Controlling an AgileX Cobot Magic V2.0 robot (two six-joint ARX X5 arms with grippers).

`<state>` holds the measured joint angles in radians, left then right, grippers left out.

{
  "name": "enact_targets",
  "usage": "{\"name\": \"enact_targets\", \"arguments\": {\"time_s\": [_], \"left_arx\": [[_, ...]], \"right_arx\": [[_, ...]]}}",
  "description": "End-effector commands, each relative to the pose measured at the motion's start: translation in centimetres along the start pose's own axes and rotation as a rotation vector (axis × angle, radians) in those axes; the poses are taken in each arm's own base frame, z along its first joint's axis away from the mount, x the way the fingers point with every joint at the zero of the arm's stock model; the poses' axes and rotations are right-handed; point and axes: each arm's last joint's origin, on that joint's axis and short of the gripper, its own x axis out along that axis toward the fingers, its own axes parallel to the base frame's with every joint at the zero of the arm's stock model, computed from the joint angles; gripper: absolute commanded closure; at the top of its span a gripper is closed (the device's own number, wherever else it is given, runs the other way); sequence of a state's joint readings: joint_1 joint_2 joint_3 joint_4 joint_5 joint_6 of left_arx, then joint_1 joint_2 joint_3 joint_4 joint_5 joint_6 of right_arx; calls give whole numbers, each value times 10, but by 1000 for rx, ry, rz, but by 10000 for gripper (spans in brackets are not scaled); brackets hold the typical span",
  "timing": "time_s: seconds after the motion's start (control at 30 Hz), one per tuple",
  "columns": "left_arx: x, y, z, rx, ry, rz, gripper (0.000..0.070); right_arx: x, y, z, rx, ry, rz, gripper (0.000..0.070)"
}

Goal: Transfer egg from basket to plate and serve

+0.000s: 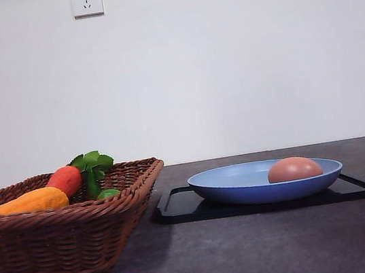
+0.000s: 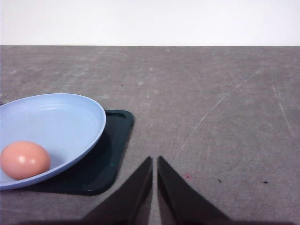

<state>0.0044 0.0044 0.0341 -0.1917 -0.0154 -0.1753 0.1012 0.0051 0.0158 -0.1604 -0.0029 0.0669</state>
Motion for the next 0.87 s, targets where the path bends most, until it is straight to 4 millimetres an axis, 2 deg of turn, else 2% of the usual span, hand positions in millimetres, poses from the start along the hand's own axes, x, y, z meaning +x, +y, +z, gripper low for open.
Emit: {"name": "enact_targets", "arguments": {"time_s": [0.0, 0.83], "left_arx": [[2, 1, -7, -2, 35, 1, 700], [2, 1, -7, -2, 35, 1, 700]], "right_arx": [[1, 0, -1, -3, -5, -2, 700], [1, 0, -1, -3, -5, -2, 700]]}}
